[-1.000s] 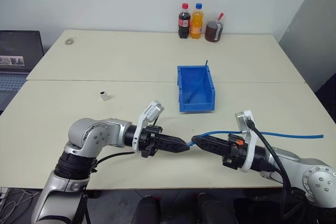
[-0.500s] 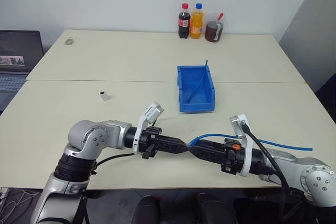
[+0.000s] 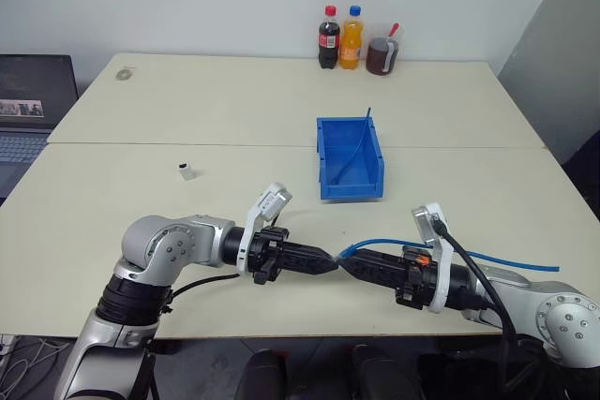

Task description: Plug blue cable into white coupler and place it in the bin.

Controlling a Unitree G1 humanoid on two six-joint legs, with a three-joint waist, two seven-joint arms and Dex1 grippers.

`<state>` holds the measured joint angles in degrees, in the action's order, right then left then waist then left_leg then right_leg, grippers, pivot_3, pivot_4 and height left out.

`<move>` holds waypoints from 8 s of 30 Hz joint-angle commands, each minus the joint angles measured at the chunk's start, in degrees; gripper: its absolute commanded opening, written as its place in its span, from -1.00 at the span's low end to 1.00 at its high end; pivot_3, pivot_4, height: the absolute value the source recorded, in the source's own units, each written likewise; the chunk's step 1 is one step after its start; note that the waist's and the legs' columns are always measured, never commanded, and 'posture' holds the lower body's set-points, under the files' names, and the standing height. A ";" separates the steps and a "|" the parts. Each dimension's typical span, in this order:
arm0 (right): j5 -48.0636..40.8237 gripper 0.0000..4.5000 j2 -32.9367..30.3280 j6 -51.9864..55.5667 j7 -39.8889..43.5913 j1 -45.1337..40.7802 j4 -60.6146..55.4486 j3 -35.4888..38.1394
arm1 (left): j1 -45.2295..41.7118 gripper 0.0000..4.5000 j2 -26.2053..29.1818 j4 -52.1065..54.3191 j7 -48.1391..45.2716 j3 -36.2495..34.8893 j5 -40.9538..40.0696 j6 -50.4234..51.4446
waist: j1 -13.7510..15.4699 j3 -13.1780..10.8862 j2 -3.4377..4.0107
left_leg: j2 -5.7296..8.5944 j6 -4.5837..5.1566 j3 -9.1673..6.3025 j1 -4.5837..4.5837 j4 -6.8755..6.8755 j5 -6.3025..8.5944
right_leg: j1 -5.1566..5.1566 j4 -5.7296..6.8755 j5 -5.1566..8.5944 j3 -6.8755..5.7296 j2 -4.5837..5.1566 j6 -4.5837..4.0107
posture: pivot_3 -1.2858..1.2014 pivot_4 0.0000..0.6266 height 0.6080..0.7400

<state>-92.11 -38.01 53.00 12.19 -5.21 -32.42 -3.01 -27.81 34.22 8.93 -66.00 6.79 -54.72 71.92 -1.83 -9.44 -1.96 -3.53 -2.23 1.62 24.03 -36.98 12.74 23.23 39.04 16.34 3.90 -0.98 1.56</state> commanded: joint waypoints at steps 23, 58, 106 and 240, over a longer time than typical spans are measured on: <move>-5.71 -0.30 3.25 -2.34 -3.48 -1.46 0.64 1.69 | 0.32 -0.91 0.34 2.06 0.94 -1.16 -1.77 -0.06 | 0.00 0.00 0.00 | 0.00 0.00 0.00 0.00 0.00 0.00 | 0.00 0.00 0.00 0.01 0.00 0.00 | 0.03 -0.52 1.00; -4.82 -0.90 3.36 -0.47 -0.83 0.09 1.46 -0.21 | 0.70 -0.91 0.08 2.89 2.68 -1.53 -3.22 0.55 | -0.02 0.00 0.00 | -0.01 0.00 0.00 0.00 0.00 0.00 | 0.00 0.00 0.00 0.02 0.00 0.00 | 0.03 -0.52 1.00; 20.56 -0.90 13.37 -3.22 4.54 -15.21 12.32 1.77 | 4.09 1.00 -18.48 -17.57 66.67 -22.81 51.74 -50.12 | 0.39 0.02 -0.16 | 0.05 0.00 0.21 0.16 -0.09 -0.02 | 0.00 -0.07 -0.23 -0.11 0.17 0.20 | 0.03 -0.52 1.00; 76.10 -0.90 6.27 -14.76 38.96 -20.72 23.70 -22.01 | -8.36 -0.66 -11.64 -39.83 -13.99 12.40 48.76 -79.46 | 0.14 0.23 0.02 | 0.04 0.01 0.32 -0.06 -0.21 -0.02 | -0.10 0.06 -0.20 -0.10 -0.03 0.18 | 0.03 -0.52 1.00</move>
<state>-18.62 -31.56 36.96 50.87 -26.98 -12.39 -22.35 -36.62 22.44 -32.45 -80.47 19.36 -6.42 -7.84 -1.69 -9.22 -1.94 -3.49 -2.22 1.94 23.96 -37.19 12.72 23.13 39.10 16.14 3.81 -1.01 1.74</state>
